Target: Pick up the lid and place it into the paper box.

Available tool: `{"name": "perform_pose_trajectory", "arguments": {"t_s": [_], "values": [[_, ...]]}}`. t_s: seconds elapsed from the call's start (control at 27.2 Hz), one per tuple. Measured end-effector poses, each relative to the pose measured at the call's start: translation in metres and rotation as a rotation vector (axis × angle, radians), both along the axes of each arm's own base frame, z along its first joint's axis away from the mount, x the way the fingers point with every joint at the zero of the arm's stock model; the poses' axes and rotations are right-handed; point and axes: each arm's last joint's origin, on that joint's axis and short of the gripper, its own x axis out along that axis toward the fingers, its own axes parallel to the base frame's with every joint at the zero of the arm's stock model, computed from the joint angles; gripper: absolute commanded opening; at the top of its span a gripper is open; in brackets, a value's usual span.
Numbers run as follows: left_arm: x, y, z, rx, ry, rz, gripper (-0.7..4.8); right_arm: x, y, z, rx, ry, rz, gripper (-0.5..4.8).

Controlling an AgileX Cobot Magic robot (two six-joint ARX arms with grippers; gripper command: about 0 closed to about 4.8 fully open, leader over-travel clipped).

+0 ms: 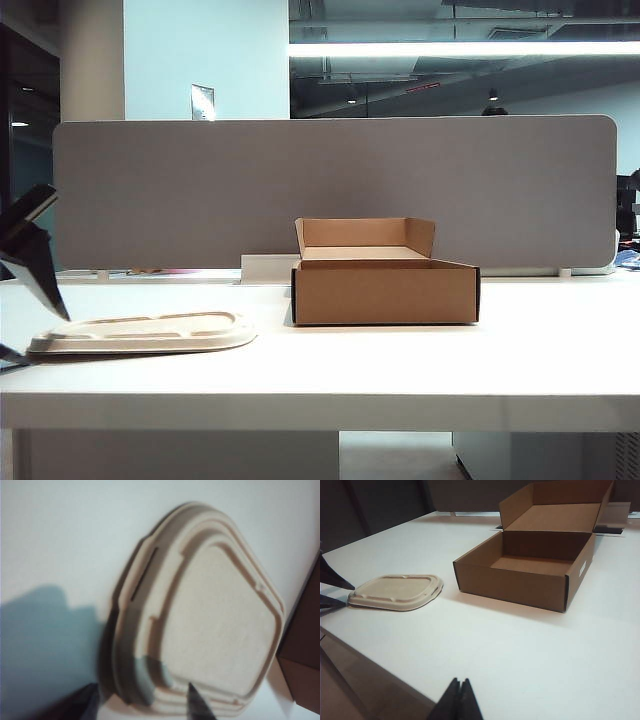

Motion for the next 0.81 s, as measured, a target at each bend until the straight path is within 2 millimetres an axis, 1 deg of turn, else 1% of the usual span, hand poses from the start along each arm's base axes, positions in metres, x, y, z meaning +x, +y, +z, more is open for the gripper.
{"name": "perform_pose_trajectory", "arguments": {"t_s": [0.15,0.4,0.44,0.52,0.59,0.74,0.77,0.81], "values": [[0.0059,-0.0017,-0.0029,-0.005,-0.025,-0.004,2.18,0.0,0.0,0.0,0.0,0.0,0.0,-0.08],[0.0089,-0.002,-0.0045,0.001,-0.037,0.003,2.14,0.0,0.0,0.0,0.0,0.0,0.0,-0.08],[0.0091,-0.002,-0.0044,0.005,-0.039,0.006,2.06,0.0,0.0,0.0,0.0,0.0,0.0,-0.08],[0.0095,-0.0016,-0.0042,0.014,-0.044,0.017,1.4,0.0,0.0,0.0,0.0,0.0,0.0,-0.08],[0.0097,-0.0013,-0.0051,0.023,-0.043,0.025,0.52,0.0,0.0,0.0,0.0,0.0,0.0,-0.08],[0.012,-0.0013,-0.0024,0.022,-0.076,0.032,0.3,0.0,0.0,0.0,0.0,0.0,0.0,-0.08],[0.0113,-0.0011,-0.0035,0.025,-0.068,0.034,0.19,0.0,0.0,0.0,0.0,0.0,0.0,-0.08],[0.0103,-0.0009,-0.005,0.031,-0.059,0.037,0.19,0.0,0.0,0.0,0.0,0.0,0.0,-0.08]]}}
